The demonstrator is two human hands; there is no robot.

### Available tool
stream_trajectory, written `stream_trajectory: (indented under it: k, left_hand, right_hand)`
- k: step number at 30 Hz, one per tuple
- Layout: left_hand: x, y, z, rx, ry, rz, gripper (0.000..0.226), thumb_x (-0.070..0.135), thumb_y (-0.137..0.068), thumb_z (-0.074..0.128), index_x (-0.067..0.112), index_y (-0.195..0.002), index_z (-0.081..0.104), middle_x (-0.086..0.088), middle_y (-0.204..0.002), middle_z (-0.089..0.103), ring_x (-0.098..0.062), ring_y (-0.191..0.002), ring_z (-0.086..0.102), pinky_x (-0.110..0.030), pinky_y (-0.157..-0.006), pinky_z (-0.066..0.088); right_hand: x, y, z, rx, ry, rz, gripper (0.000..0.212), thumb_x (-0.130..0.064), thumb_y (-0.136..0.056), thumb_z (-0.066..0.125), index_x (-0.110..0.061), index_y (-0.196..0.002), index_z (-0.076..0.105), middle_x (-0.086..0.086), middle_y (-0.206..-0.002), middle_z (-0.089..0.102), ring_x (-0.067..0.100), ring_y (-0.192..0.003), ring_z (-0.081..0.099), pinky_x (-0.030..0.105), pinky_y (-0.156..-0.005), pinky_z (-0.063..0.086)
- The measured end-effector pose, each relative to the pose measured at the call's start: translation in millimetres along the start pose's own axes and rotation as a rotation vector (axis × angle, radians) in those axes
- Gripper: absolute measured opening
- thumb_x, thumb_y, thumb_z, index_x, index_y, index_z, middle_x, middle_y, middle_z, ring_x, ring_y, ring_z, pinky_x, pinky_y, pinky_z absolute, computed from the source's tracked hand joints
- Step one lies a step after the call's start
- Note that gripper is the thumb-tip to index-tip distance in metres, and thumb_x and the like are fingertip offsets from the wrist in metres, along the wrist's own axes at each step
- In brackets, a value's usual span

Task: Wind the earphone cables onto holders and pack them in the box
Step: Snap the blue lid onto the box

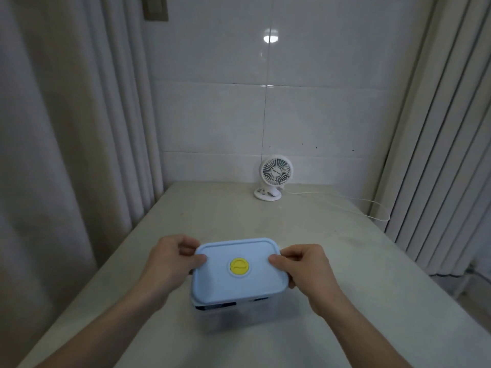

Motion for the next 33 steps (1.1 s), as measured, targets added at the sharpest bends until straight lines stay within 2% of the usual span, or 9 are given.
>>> stream_trajectory:
  k: [3, 5, 8, 13, 19, 23, 27, 30, 33]
  left_hand:
    - [1, 4, -3, 0.078, -0.189, 0.063, 0.018, 0.003, -0.070, 0.080, 0.010, -0.084, 0.072, -0.007, -0.078, 0.074, -0.025, -0.077, 0.071, -0.033, -0.076, 0.056]
    - [3, 7, -2, 0.096, -0.263, 0.112, 0.015, 0.004, -0.071, 0.078, 0.009, -0.085, 0.074, -0.007, -0.078, 0.074, -0.022, -0.074, 0.069, -0.025, -0.073, 0.051]
    - [1, 10, -2, 0.124, -0.317, 0.138, 0.013, 0.006, -0.073, 0.077, 0.009, -0.086, 0.076, -0.007, -0.077, 0.073, -0.022, -0.071, 0.068, -0.026, -0.072, 0.050]
    - [2, 12, -1, 0.143, -0.355, 0.186, 0.013, 0.009, -0.073, 0.076, 0.011, -0.086, 0.077, -0.005, -0.081, 0.074, -0.023, -0.071, 0.070, -0.035, -0.077, 0.056]
    - [1, 13, 0, 0.146, -0.371, 0.201, 0.011, 0.008, -0.072, 0.077, 0.010, -0.082, 0.078, -0.003, -0.078, 0.074, -0.018, -0.071, 0.067, -0.021, -0.071, 0.044]
    - [-2, 15, 1, 0.164, -0.377, 0.200, 0.012, 0.008, -0.072, 0.077, 0.009, -0.084, 0.077, -0.004, -0.082, 0.074, -0.020, -0.078, 0.068, -0.022, -0.076, 0.046]
    - [-3, 14, 3, 0.160, -0.369, 0.198, 0.009, 0.006, -0.072, 0.077, 0.008, -0.081, 0.076, -0.007, -0.079, 0.075, -0.023, -0.077, 0.069, -0.027, -0.077, 0.050]
    - [-7, 11, 2, 0.157, -0.339, 0.152, 0.010, 0.005, -0.071, 0.076, 0.008, -0.081, 0.076, -0.009, -0.077, 0.075, -0.025, -0.075, 0.069, -0.029, -0.075, 0.051]
    - [-10, 10, 5, 0.154, -0.333, 0.143, 0.013, 0.004, -0.072, 0.074, 0.008, -0.084, 0.076, -0.009, -0.080, 0.075, -0.026, -0.079, 0.069, -0.029, -0.077, 0.051]
  right_hand:
    - [1, -4, 8, 0.036, 0.168, -0.032, 0.015, -0.020, -0.071, 0.080, -0.006, -0.070, 0.075, 0.006, -0.059, 0.069, 0.010, -0.041, 0.053, 0.028, -0.040, 0.045]
    - [0, -5, 12, 0.059, 0.284, -0.074, 0.019, -0.027, -0.071, 0.079, -0.008, -0.071, 0.076, 0.005, -0.065, 0.073, 0.016, -0.055, 0.063, 0.036, -0.055, 0.055]
    - [-3, -6, 14, 0.088, 0.424, -0.109, 0.025, -0.032, -0.072, 0.076, -0.007, -0.076, 0.075, 0.008, -0.075, 0.075, 0.025, -0.075, 0.068, 0.035, -0.069, 0.055]
    - [5, -5, 17, 0.085, 0.549, -0.098, 0.026, -0.039, -0.075, 0.067, -0.014, -0.075, 0.074, 0.004, -0.077, 0.074, 0.026, -0.080, 0.067, 0.034, -0.069, 0.053]
    - [8, -7, 19, 0.087, 0.571, -0.108, 0.026, -0.037, -0.078, 0.065, -0.014, -0.078, 0.074, 0.006, -0.080, 0.074, 0.027, -0.082, 0.066, 0.032, -0.070, 0.051]
    - [9, -8, 23, 0.085, 0.585, -0.135, 0.024, -0.033, -0.083, 0.064, -0.011, -0.080, 0.073, 0.009, -0.083, 0.074, 0.029, -0.085, 0.066, 0.032, -0.070, 0.048]
    - [9, -6, 26, 0.043, 0.584, -0.153, 0.024, -0.027, -0.086, 0.063, -0.008, -0.072, 0.067, 0.007, -0.071, 0.064, 0.028, -0.078, 0.062, 0.031, -0.065, 0.041]
    - [11, -7, 28, 0.019, 0.529, -0.151, 0.019, -0.022, -0.089, 0.061, -0.011, -0.098, 0.073, 0.009, -0.084, 0.069, 0.027, -0.088, 0.063, 0.028, -0.069, 0.040]
    - [14, -10, 34, -0.040, 0.490, -0.109, 0.036, -0.019, -0.093, 0.054, -0.018, -0.128, 0.061, 0.009, -0.109, 0.068, 0.026, -0.108, 0.061, 0.029, -0.084, 0.043]
Point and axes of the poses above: each hand's wrist, its own y-axis away from the middle knuckle, its own z-axis out of the palm, x = y × z, the point moved 7 cm from there along -y, towards the middle knuckle
